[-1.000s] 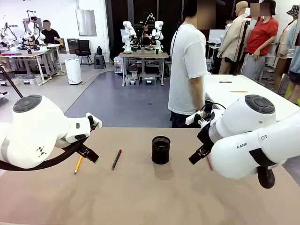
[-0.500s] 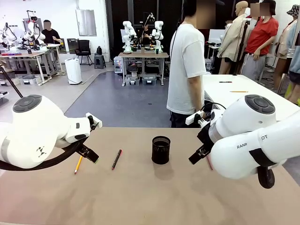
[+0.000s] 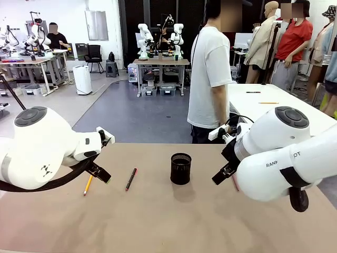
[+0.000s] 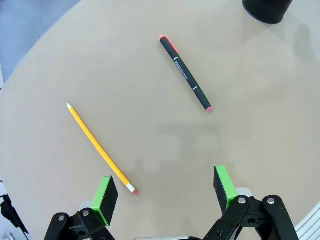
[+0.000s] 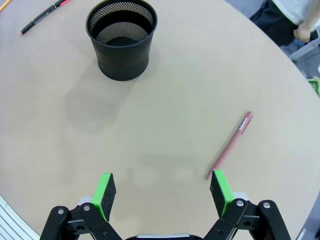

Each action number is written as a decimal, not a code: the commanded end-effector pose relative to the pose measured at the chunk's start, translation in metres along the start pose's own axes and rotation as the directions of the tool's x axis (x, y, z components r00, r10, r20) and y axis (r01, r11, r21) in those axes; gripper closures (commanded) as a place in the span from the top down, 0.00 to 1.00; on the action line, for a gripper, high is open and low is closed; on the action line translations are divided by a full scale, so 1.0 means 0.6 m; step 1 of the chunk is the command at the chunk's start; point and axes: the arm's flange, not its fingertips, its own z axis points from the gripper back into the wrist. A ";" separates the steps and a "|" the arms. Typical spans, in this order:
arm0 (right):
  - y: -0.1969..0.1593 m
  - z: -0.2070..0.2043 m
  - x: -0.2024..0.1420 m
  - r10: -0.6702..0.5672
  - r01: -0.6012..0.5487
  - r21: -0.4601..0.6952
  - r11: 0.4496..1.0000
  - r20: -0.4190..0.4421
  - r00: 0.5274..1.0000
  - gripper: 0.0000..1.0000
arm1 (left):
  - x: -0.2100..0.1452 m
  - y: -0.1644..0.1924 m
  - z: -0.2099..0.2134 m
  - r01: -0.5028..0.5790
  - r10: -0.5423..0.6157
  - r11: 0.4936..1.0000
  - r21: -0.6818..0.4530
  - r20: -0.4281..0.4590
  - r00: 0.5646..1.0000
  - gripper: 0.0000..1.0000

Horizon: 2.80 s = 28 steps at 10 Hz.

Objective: Place the pens into the pen holder.
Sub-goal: Pick up a writing instrument from the table and place it into the Pen holder.

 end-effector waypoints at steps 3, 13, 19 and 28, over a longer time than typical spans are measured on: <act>0.006 0.003 0.009 0.016 -0.014 0.072 0.997 -0.024 1.000 1.00 | 0.024 0.008 0.015 0.017 -0.022 0.994 -0.107 -0.044 0.999 1.00; -0.053 0.182 0.062 0.168 -0.198 0.418 0.886 0.109 0.980 1.00 | 0.064 0.082 0.183 0.300 -0.263 0.901 -0.312 0.156 0.952 1.00; -0.135 0.289 0.052 0.168 -0.235 0.339 0.911 0.215 0.962 1.00 | 0.088 0.151 0.262 0.315 -0.280 0.926 -0.211 0.179 0.943 1.00; -0.233 0.420 0.032 0.123 -0.204 0.289 0.935 0.275 0.953 1.00 | 0.066 0.234 0.366 0.207 -0.181 0.975 -0.081 0.252 0.951 1.00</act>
